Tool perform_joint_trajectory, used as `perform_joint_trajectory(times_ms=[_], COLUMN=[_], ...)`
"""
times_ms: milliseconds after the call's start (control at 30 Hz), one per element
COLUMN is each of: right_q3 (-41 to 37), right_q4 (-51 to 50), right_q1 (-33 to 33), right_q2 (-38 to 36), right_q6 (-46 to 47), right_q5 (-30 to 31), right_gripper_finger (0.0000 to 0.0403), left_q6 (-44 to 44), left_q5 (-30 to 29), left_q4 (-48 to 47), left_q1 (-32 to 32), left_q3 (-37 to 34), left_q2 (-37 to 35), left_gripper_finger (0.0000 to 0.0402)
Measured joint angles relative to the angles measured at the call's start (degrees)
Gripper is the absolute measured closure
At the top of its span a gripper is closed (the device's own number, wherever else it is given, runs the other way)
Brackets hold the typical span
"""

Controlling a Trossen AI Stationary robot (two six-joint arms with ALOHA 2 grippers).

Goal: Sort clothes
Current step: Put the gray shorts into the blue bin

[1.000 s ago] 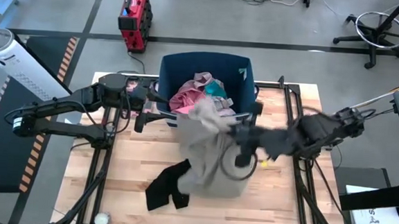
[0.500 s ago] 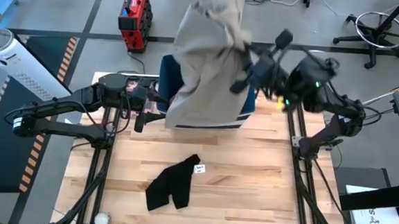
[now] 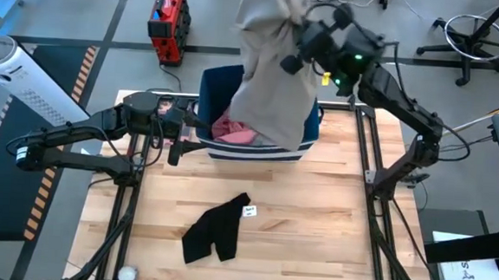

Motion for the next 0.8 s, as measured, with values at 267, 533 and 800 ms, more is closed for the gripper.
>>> perform_joint_trajectory(times_ms=[267, 533, 800], right_q3=[0.0, -1.7, -2.2], right_q4=[-24.6, -37.4, -37.6], right_q1=[-0.4, -0.7, -5.3], right_q2=[4.1, 11.0, 21.0], right_q6=[15.6, 20.3, 19.8], right_q5=[-14.3, -22.7, -34.8], right_gripper_finger=[0.0391, 0.0391, 0.0391], left_q6=[-0.2, -0.2, -0.2], left_q5=[0.0, 0.1, 0.1], left_q4=[-0.1, -0.1, -0.1], left_q1=[0.0, 0.0, 0.0], left_q3=[0.0, 0.0, 0.0], left_q2=[0.0, 0.0, 0.0], left_gripper_finger=[0.0119, 0.0124, 0.0125])
